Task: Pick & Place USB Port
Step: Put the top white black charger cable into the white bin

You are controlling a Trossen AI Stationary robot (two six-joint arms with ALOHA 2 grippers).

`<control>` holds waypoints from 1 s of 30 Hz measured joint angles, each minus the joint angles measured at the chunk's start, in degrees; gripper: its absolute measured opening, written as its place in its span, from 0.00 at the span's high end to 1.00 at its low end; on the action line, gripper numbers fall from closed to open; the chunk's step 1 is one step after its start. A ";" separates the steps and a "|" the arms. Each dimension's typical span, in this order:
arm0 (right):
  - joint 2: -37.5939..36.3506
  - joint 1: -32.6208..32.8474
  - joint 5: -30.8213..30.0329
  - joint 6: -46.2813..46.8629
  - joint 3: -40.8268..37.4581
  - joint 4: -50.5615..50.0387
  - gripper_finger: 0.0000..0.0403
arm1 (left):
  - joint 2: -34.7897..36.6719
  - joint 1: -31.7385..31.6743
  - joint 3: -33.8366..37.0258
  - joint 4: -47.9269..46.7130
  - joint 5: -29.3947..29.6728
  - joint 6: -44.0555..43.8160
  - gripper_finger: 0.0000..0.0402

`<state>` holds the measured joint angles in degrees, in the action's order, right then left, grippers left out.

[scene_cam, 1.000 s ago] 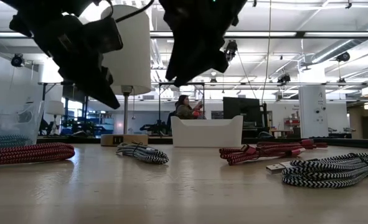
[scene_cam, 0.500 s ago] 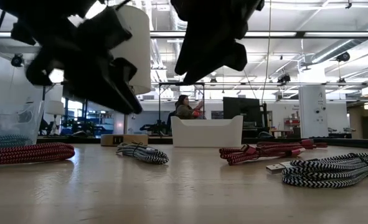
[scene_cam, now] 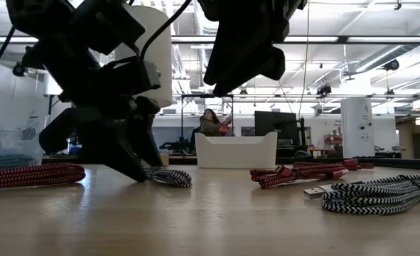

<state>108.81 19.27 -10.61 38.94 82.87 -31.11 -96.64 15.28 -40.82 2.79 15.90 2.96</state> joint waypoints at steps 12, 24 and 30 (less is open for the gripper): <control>0.00 0.00 0.00 -0.14 -0.04 0.00 0.68 | 0.70 -2.15 -0.41 -0.60 -10.24 -2.60 0.77; -0.28 0.00 0.04 -5.89 -0.07 -0.60 0.69 | 1.90 -2.02 -1.47 -1.78 -12.25 -9.29 0.95; -4.06 0.20 -3.62 -10.28 0.07 -5.53 0.69 | 4.95 -1.97 -3.14 -2.45 -10.59 -9.53 0.97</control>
<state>104.76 19.46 -14.23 28.67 82.94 -36.65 -91.69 13.32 -43.97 0.34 5.31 -6.57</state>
